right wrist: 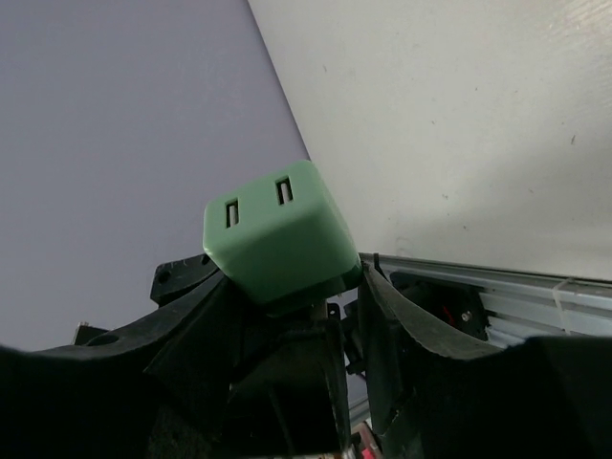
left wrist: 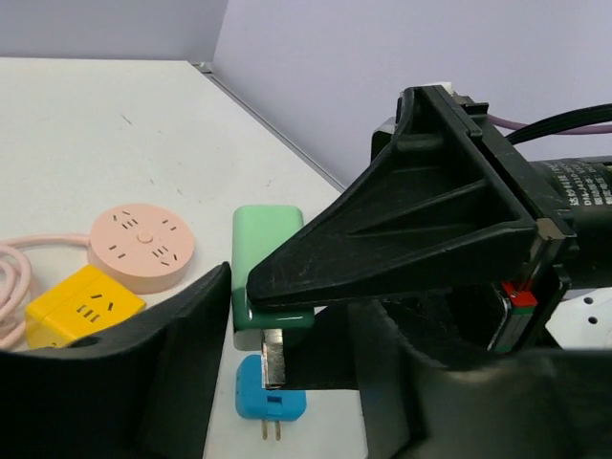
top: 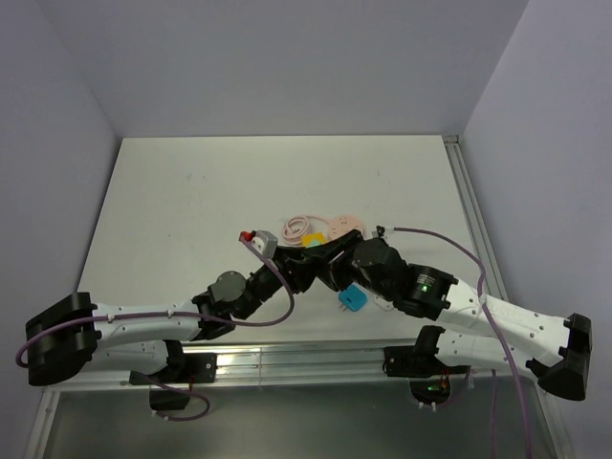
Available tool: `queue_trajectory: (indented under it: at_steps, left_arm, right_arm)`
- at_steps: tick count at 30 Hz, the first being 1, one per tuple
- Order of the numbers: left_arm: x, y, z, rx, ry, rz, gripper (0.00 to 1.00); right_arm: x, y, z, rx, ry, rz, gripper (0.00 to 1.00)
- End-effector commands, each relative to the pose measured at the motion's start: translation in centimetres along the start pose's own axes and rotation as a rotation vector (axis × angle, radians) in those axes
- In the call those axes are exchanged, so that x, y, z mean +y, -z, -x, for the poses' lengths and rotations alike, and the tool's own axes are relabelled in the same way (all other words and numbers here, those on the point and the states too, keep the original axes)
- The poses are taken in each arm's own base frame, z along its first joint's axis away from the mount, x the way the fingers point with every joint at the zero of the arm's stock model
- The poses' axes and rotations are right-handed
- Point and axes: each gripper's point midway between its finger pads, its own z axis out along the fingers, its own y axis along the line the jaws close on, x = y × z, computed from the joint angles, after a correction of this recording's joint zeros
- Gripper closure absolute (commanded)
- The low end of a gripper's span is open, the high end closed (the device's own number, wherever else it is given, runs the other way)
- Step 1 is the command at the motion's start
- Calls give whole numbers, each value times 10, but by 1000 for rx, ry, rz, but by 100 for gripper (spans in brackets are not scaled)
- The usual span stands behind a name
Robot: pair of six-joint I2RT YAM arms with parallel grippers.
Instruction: Insert the plug
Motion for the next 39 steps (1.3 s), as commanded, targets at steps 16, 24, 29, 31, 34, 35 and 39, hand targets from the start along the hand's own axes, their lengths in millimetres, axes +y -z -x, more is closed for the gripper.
queue_trajectory:
  at_steps: [16,24,29,31,34,35,39]
  left_arm:
    - [-7,28,17,90,178,-130,100]
    - [-26,59,36,154,207,-279,100]
    - [-26,70,39,136,145,-307,100]
    - [-23,71,39,125,96,-306,100]
    - [-22,72,39,112,32,-316,99]
    - [-22,73,40,108,16,-320,99]
    - [-17,72,40,120,-41,-303,99]
  right_arm:
    - [65,58,6,-29,526,247,12]
    - [42,81,4,58,947,240,14]
    - [27,66,-6,153,903,67,16]
    - [31,62,-16,192,863,70,13]
    - [40,60,-40,294,835,129,11]
    - [41,61,-48,336,826,137,11]
    - [45,57,-62,402,783,142,17]
